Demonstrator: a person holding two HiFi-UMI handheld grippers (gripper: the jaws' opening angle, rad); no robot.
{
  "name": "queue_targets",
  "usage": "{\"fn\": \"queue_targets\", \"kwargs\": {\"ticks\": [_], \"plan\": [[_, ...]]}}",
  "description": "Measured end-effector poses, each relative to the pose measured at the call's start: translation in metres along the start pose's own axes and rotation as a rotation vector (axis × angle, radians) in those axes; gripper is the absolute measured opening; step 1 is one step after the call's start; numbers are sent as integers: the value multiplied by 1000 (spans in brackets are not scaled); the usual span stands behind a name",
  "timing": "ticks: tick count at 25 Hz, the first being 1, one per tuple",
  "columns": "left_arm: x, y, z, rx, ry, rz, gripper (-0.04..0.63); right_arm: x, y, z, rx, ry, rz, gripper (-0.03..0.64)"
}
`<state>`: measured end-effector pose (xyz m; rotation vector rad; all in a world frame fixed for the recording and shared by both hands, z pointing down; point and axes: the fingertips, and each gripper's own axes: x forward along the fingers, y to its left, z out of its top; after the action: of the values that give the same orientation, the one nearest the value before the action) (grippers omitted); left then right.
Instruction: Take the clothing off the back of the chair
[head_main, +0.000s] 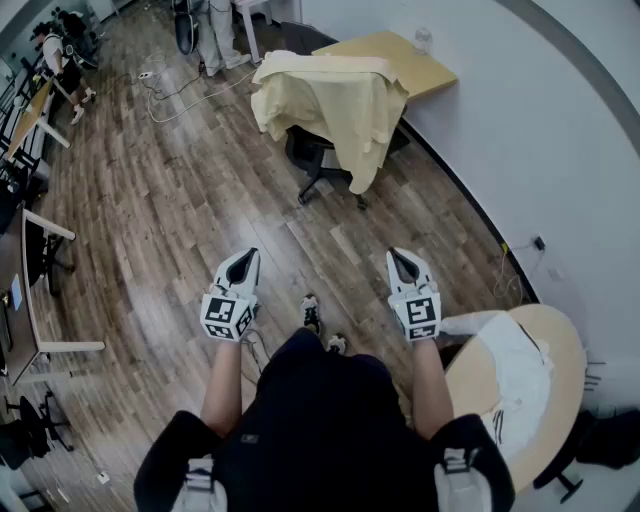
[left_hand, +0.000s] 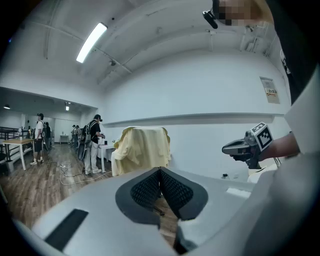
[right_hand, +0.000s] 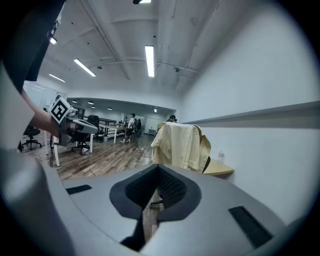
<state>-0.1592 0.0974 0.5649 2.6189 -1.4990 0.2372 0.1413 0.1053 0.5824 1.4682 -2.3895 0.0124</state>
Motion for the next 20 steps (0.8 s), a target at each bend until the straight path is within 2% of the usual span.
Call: {"fn": "queue_targets", "kwargs": {"ticks": [8,20], "plan": [[-5,-19,8,6,-16,2,2,-18,-4,-9,39,-7,24,-6],[-1,-26,14,14,-33,-5,2,-25,-4,-14,17,-9,37,-6]]}}
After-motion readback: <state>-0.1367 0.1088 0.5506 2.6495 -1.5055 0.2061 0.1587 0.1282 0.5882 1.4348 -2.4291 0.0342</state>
